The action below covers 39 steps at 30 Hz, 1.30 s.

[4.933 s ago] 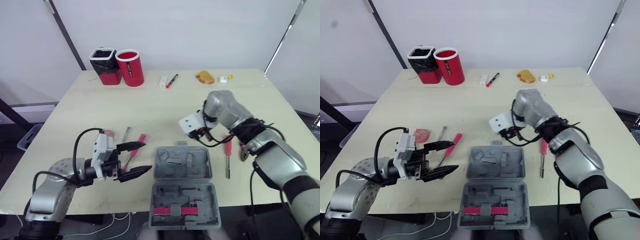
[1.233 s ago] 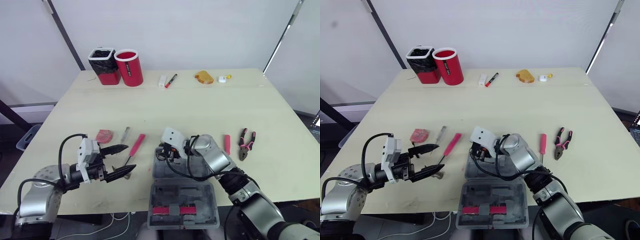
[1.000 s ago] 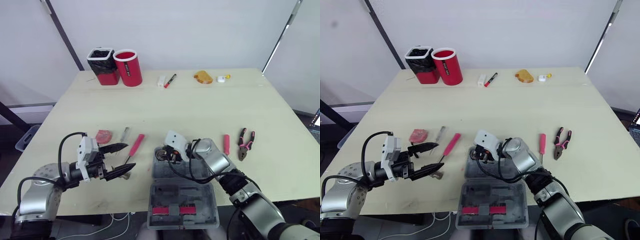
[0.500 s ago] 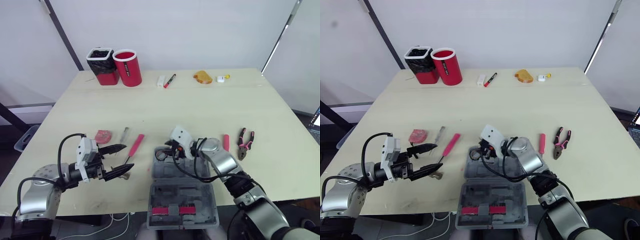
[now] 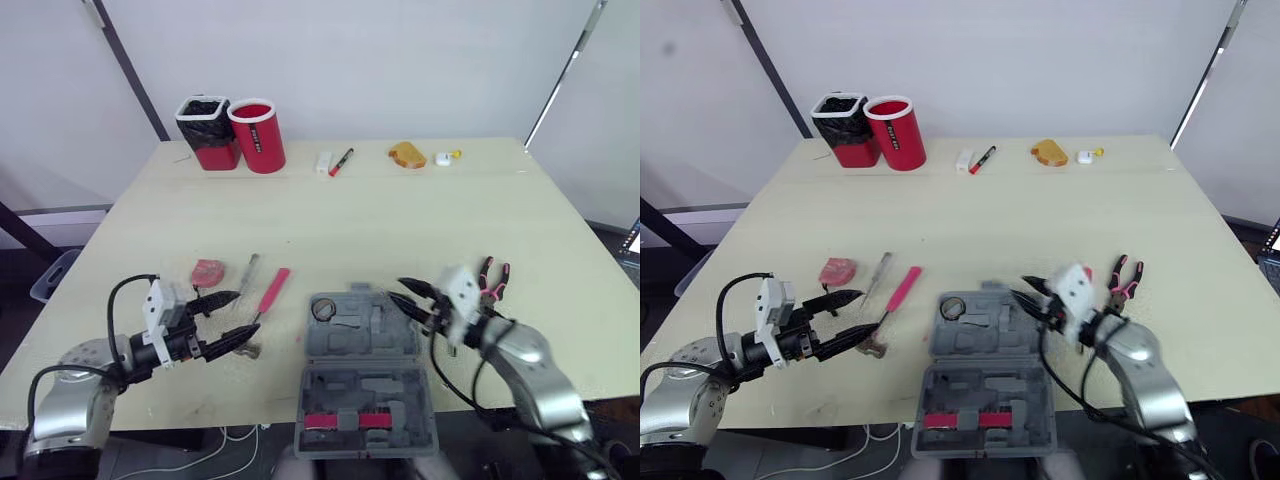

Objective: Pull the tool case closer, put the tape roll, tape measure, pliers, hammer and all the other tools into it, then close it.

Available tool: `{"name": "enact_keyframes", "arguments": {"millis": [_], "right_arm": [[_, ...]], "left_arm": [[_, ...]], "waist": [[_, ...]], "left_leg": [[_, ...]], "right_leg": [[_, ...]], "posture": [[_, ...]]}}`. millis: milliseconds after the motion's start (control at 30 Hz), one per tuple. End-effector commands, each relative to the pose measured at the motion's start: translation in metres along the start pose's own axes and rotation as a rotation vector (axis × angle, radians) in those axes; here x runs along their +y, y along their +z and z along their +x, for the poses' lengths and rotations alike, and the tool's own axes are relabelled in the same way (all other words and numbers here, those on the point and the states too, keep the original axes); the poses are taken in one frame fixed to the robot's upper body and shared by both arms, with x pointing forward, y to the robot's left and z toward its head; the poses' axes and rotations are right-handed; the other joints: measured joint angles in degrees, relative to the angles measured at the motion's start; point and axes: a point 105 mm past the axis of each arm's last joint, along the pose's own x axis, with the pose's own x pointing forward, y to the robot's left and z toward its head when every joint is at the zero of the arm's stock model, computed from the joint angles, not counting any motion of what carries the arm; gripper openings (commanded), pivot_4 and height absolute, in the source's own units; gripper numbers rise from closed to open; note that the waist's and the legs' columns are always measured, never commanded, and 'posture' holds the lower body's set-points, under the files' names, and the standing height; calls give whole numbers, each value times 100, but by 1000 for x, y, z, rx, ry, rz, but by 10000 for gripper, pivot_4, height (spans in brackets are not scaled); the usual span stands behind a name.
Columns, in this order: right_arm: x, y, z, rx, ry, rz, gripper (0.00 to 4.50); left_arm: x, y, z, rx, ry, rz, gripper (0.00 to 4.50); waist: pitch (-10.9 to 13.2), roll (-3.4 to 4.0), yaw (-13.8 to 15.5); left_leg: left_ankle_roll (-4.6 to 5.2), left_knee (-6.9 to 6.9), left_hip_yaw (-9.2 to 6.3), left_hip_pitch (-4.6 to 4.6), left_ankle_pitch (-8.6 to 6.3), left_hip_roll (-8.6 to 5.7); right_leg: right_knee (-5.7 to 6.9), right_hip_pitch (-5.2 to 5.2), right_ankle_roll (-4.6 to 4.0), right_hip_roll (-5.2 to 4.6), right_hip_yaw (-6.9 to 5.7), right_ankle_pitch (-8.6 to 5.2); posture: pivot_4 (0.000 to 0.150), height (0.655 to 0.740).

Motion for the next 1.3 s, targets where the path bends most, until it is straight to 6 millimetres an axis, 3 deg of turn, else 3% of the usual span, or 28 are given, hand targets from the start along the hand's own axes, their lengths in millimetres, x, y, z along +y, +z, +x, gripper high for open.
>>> {"name": "enact_keyframes", "arguments": {"millis": [33,67,100,167,333,467,700,900,1000,1200,1300], "right_arm": [[-25,9,-34,-41,-156,-56,15786],[-31,3,-46,-14,-201,-66,15786],[-37,-2,-60,-9,-246,-57,19570],[-40,-10,-82,1,-292,-42,22290],[-40,-28,-128,26,-401,6,44571],[-28,-47,-165,51,-494,93,44571],[-10,-63,-202,97,-578,152,44571],[-13,-62,-202,104,-573,144,44571],[-16,-52,-189,86,-520,120,44571],[-14,-16,-149,-2,-288,95,44571],[-11,-8,-134,3,-181,64,44571]], "left_arm": [[11,-7,-18,-11,86,3,45000],[14,-11,-22,-5,110,-2,45000],[17,-15,-28,0,131,-12,45000],[21,-20,-36,10,166,-21,45000],[30,-37,-57,51,236,-54,45000],[34,-51,-77,98,289,-100,45000],[35,-66,-98,134,363,-130,45000],[35,-66,-99,138,359,-124,45000],[45,-58,-93,142,388,-81,45000],[62,-44,-59,98,441,-58,45000],[59,-38,-45,62,444,-80,45000]], "waist": [[-1,-2,-9],[-1,-2,-8],[-1,-3,-10],[-1,-5,26],[-2,-8,104],[-8,-15,119],[-12,-21,127],[-20,-30,128],[-21,-33,135],[-25,-37,145],[-25,-38,142]], "left_leg": [[0,0,1,2,0,0],[0,0,0,4,0,0],[0,0,1,5,0,0],[0,0,-1,6,0,0],[0,-1,2,6,-1,1],[0,1,7,18,0,2],[-1,-2,15,18,-1,4],[-2,-1,10,22,-2,5],[-2,-2,11,20,-2,2],[-1,1,13,20,-1,-6],[0,1,13,19,-1,-7]], "right_leg": [[1,0,0,0,2,0],[2,2,0,1,2,0],[2,2,0,2,2,-1],[1,5,-1,2,2,-1],[-11,8,-5,1,2,-5],[-6,12,0,-2,6,-23],[-12,13,-2,-20,3,-25],[-11,11,-2,-36,2,-25],[-12,12,-20,-40,1,-14],[-10,20,-17,-34,-4,-12],[-12,22,-9,-31,-5,-7]], "posture": [[1500,7400],[1500,7400],[1500,7400],[1500,7400],[1500,7400],[1500,7400],[1500,7400],[1500,7400],[1500,7400],[1500,7400],[1500,7400]]}}
